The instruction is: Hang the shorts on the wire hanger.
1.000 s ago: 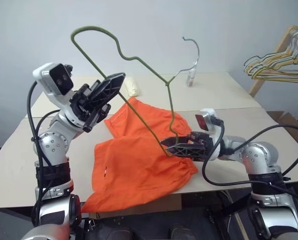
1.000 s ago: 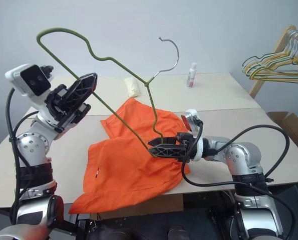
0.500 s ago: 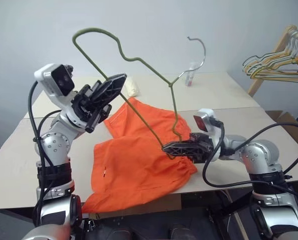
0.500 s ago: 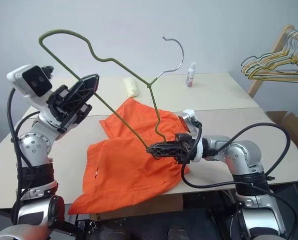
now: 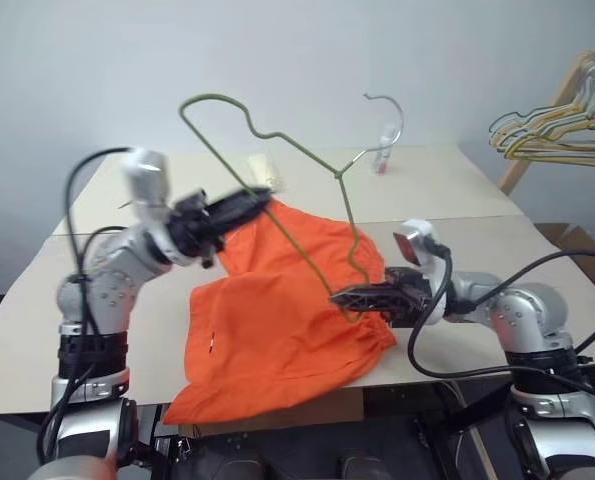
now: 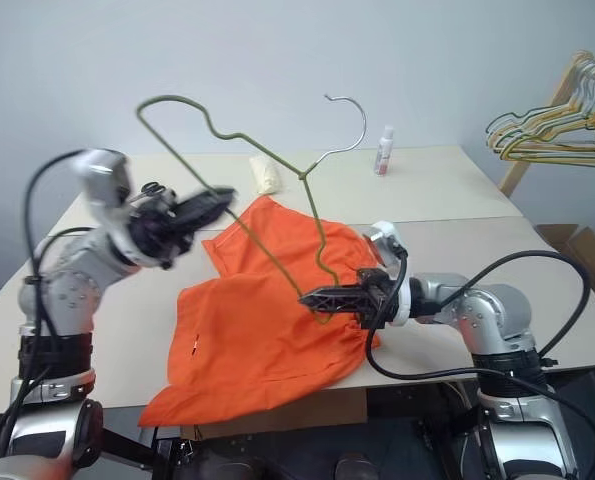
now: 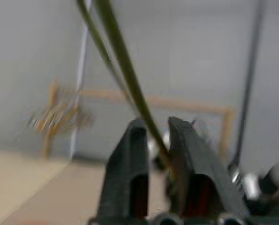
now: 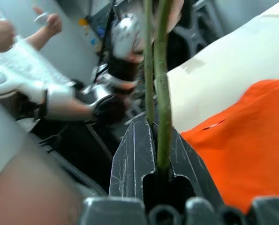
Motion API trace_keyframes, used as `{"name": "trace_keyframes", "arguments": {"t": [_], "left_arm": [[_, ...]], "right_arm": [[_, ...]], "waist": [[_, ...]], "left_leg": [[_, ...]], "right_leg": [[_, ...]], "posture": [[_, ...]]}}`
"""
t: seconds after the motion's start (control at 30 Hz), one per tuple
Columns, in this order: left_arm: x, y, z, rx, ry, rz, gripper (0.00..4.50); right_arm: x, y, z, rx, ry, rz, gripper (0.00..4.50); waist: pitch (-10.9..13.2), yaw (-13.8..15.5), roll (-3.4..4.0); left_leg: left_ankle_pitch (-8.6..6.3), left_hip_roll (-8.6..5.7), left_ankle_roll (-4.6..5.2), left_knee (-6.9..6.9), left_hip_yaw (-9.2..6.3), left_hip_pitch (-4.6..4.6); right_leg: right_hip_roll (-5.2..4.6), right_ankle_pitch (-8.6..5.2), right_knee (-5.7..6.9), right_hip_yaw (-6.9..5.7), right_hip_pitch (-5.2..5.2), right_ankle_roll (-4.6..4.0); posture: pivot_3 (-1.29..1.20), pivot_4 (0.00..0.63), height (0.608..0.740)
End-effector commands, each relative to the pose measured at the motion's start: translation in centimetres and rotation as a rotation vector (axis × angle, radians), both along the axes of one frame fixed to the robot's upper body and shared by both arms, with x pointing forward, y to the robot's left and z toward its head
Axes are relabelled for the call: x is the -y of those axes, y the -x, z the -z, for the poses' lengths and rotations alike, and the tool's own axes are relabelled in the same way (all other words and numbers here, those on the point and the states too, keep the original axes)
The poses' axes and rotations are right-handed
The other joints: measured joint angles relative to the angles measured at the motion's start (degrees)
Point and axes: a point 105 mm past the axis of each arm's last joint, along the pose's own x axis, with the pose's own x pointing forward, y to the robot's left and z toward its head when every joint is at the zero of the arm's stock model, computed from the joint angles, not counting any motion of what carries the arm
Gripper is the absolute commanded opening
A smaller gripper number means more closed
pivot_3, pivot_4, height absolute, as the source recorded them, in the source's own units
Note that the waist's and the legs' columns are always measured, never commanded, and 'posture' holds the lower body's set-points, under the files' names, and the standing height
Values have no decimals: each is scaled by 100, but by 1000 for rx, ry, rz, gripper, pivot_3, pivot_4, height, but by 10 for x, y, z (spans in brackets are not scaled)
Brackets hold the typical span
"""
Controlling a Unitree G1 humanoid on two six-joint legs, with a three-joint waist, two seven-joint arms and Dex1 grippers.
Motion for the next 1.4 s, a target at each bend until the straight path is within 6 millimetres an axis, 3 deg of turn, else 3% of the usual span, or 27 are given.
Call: {"name": "trace_keyframes", "arguments": {"t": [0.03,0.07,0.23,0.53,0.77,0.93,1.13,1.4], "left_arm": [[1,-9,47,-38,-246,-77,2466],[0,-8,53,-43,-274,-73,2853],[-5,-8,86,5,-500,-94,4434],[3,7,75,185,-525,46,4434],[4,16,80,247,-595,125,4434],[4,15,76,266,-584,91,4434],[3,17,75,275,-587,92,4434],[1,17,78,271,-596,72,4434]], "right_arm": [[17,7,-33,117,-91,46,0],[22,7,-34,114,-88,74,0],[63,22,-15,32,23,255,0],[126,64,41,-283,320,505,0],[159,96,61,-644,308,485,0],[187,99,75,-759,349,535,0],[188,83,96,-786,401,544,0],[174,70,97,-751,344,488,0]], "waist": [[0,-15,2],[-1,-31,34],[2,-6,22],[1,-21,25],[4,-67,22],[6,-77,22],[5,-110,24],[4,-8,27]], "left_leg": [[0,2,0,-2,0,-4],[0,1,0,-4,2,-7],[0,8,0,-5,3,-31],[-4,14,8,-1,10,-26],[-14,28,26,2,45,24],[-23,60,41,2,63,66],[-23,61,41,3,72,66],[-24,50,43,4,68,60]], "right_leg": [[1,0,-3,0,-4,0],[0,0,-3,1,-8,0],[2,0,3,3,-38,-1],[-7,-1,0,6,-22,0],[13,-2,-6,21,31,6],[41,-1,-57,23,92,11],[42,6,-62,31,91,21],[28,11,-63,30,88,28]], "posture": [[-42,0,740],[-44,0,740],[-57,0,740],[-82,0,740],[-82,0,740],[-72,0,740],[-55,0,740],[-39,0,740]]}}
